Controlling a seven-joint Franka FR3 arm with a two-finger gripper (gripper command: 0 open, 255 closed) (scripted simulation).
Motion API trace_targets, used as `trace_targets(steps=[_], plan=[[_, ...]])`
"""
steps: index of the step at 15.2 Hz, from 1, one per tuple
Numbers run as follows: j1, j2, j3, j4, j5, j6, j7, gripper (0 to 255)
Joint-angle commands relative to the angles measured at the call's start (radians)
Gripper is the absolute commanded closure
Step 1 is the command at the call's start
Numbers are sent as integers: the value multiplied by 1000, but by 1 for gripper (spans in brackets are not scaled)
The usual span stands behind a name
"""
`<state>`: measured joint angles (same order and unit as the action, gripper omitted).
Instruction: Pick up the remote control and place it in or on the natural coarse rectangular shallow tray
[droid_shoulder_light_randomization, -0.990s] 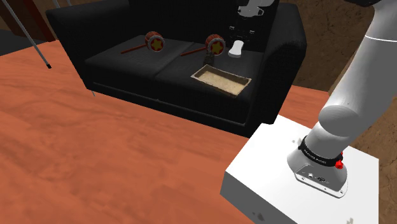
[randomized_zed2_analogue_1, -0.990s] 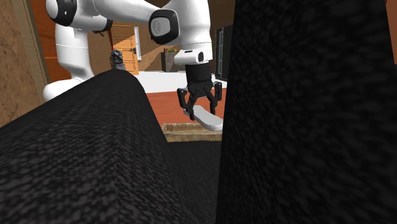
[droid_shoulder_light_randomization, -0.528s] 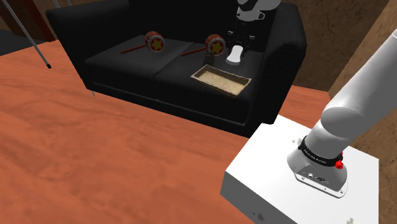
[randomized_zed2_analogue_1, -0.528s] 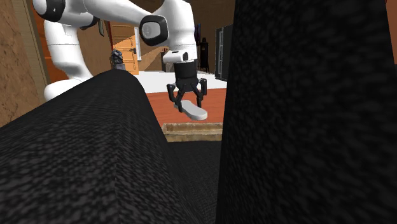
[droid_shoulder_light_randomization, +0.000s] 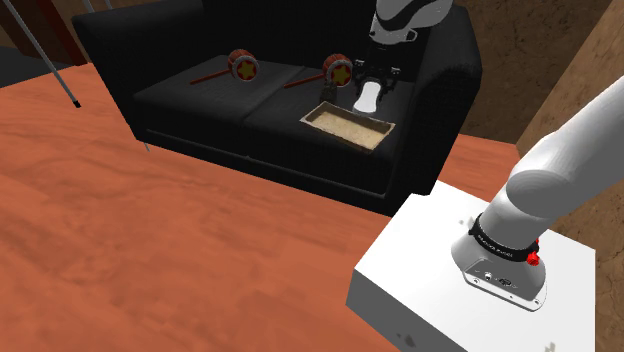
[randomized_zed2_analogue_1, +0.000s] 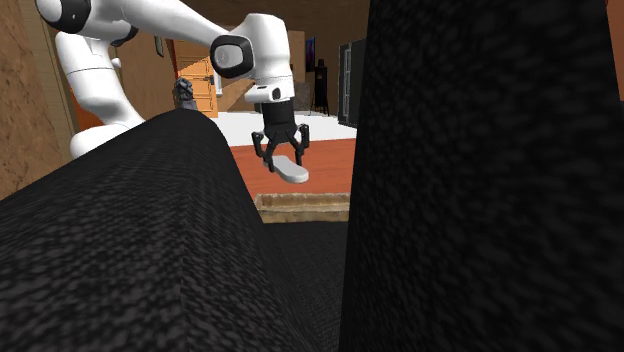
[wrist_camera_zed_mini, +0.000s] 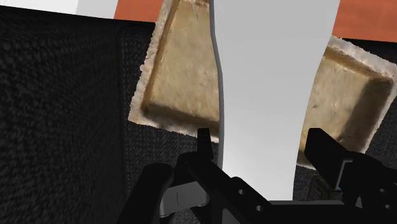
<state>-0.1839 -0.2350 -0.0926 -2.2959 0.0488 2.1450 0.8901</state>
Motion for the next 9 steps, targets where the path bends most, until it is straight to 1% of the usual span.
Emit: trace_targets(steps=[1,9], plan=[[1,4,1,-22,1,27,0,255],[3,53,-2,-87,11,140,-12,255]])
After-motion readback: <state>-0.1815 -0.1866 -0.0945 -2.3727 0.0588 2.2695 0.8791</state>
